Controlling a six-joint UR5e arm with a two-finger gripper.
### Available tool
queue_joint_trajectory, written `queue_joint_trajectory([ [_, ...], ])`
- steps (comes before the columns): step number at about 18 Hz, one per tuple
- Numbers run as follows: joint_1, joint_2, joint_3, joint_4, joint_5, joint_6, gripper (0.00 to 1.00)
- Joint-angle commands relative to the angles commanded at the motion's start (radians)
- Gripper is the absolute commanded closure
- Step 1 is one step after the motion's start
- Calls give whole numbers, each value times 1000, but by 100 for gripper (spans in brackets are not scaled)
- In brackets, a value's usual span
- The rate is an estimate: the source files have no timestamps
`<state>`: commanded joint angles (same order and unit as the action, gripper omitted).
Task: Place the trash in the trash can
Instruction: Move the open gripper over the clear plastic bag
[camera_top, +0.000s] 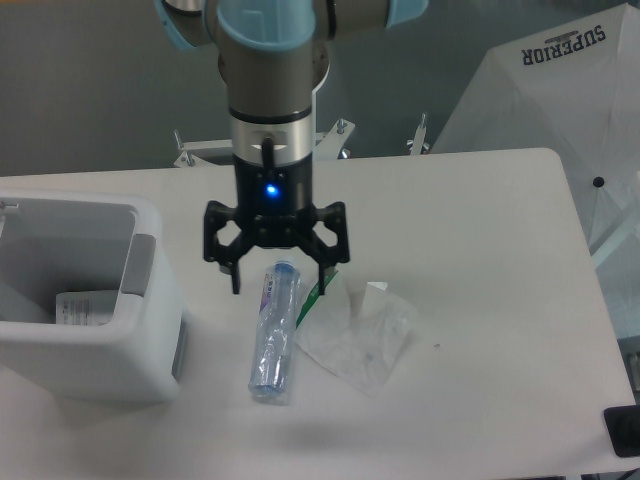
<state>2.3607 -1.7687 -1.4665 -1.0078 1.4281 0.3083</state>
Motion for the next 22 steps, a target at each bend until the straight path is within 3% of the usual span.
queue_joint_trajectory([
  [5,5,-12,-8,2,28,0,0],
  [10,2,-72,-31,32,31,-15,0],
  [14,12,-78,-98,113,31,-25,0],
  [22,172,-121,-181,114,32,2,0],
])
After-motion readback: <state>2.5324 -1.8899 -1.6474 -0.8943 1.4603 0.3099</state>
